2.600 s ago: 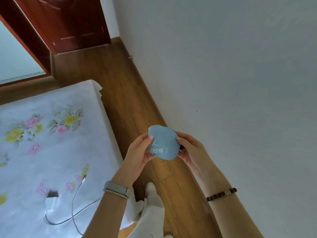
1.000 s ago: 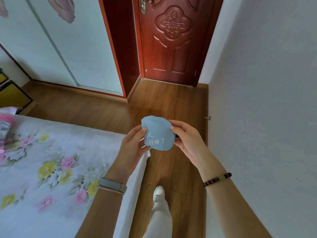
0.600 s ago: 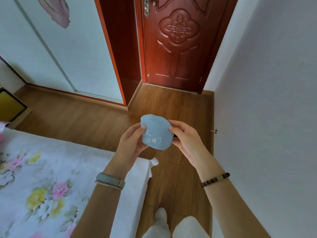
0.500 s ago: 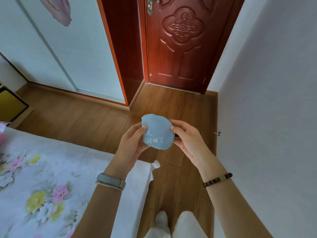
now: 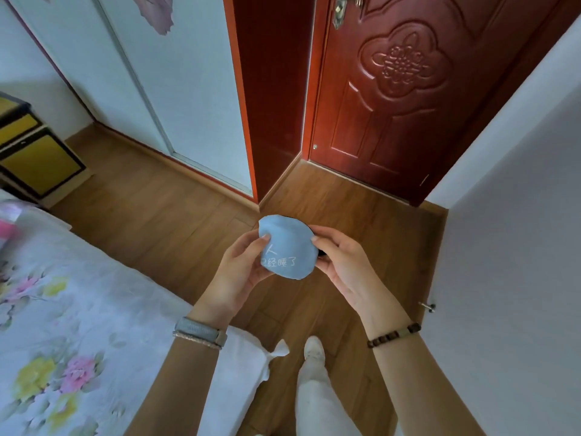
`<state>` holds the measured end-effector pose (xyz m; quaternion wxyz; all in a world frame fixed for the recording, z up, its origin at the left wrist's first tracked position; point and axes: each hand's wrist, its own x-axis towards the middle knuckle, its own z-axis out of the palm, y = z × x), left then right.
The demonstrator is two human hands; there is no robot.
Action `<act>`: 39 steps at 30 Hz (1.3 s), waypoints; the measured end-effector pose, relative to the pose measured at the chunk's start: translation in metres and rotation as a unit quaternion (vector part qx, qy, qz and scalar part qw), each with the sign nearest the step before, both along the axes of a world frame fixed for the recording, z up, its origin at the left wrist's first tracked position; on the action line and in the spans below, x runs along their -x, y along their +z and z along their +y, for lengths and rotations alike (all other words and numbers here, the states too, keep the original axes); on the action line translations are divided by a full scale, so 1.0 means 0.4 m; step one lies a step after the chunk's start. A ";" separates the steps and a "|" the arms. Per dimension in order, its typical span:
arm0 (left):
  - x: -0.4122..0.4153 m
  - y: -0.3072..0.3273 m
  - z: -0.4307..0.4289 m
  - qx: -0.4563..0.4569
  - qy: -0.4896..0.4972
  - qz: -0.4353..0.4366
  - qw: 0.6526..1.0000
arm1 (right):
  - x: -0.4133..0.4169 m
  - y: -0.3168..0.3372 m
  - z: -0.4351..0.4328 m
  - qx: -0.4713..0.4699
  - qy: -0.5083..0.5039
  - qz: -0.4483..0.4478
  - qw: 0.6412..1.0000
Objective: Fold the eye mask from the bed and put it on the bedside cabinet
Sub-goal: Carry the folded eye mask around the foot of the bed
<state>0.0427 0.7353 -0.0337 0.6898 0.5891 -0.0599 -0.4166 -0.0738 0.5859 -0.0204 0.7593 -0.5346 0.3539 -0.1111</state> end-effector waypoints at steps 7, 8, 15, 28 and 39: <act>-0.143 -0.008 -0.190 0.012 0.088 0.034 0.995 | -0.213 0.002 -0.224 -0.017 0.054 0.013 0.998; -0.165 -0.006 -0.204 0.009 0.096 0.034 0.995 | -0.243 0.003 -0.243 -0.022 0.060 0.014 0.998; -0.334 -0.008 -0.245 0.002 0.189 0.034 0.981 | -0.481 -0.025 -0.305 -0.064 0.127 -0.002 0.990; -0.787 0.019 -0.160 0.007 0.334 0.004 0.943 | -1.075 0.011 -0.238 -0.071 0.278 -0.033 0.957; -1.093 0.021 -0.014 -0.003 0.425 -0.013 0.905 | -1.464 0.020 -0.085 -0.084 0.376 -0.031 0.922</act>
